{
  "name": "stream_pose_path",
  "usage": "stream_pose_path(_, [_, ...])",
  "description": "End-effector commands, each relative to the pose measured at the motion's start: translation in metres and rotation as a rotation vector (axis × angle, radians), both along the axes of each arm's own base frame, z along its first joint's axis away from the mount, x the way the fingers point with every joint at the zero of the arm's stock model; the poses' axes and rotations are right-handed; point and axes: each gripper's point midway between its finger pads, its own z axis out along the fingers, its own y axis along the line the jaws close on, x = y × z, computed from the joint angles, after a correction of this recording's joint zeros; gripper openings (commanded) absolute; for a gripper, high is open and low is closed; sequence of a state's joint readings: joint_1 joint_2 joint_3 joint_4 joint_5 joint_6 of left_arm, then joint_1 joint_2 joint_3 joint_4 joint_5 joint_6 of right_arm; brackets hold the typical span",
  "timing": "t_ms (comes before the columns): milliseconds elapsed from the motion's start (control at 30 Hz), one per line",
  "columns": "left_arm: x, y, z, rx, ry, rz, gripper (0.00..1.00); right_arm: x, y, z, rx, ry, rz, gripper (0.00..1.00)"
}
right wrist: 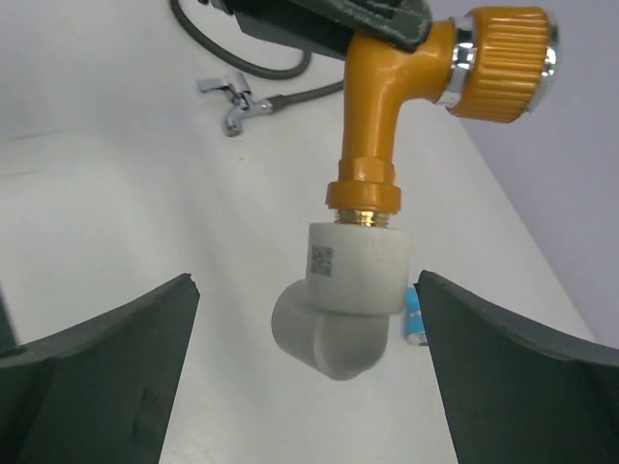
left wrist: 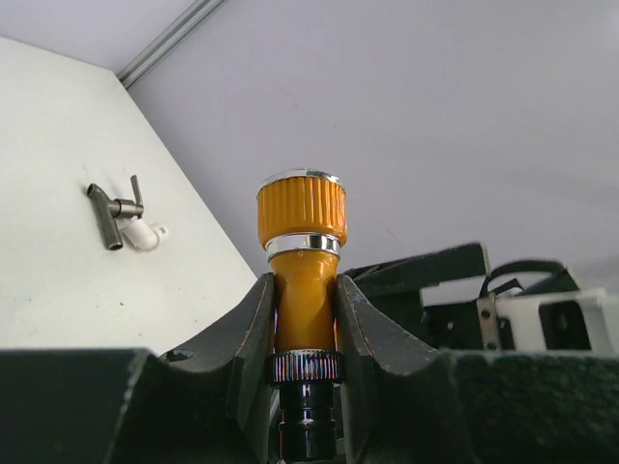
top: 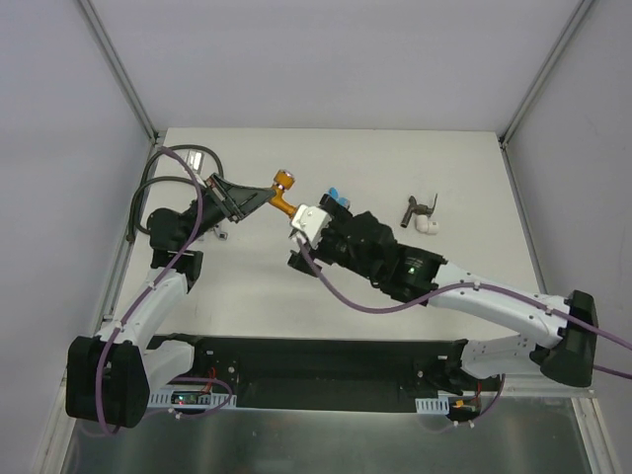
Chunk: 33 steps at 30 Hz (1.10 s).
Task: Install the water faucets
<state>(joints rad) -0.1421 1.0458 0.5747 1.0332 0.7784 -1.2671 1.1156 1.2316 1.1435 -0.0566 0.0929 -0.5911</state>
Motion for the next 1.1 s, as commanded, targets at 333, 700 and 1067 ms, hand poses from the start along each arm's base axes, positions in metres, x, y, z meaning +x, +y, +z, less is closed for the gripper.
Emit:
stream_pose_path(333, [0.001, 0.003, 0.017, -0.001, -0.045, 0.002, 0.00, 0.063, 0.015, -0.002, -0.265, -0.543, -0.416, 0.82])
stream_pose_path(700, [-0.001, 0.003, 0.021, 0.010, -0.071, -0.005, 0.00, 0.056, 0.023, -0.010, -0.247, -0.452, -0.362, 0.02])
stream_pose_path(1067, [-0.011, 0.002, 0.033, 0.023, -0.155, -0.027, 0.00, 0.005, 0.034, 0.011, 0.051, 0.133, 0.144, 0.02])
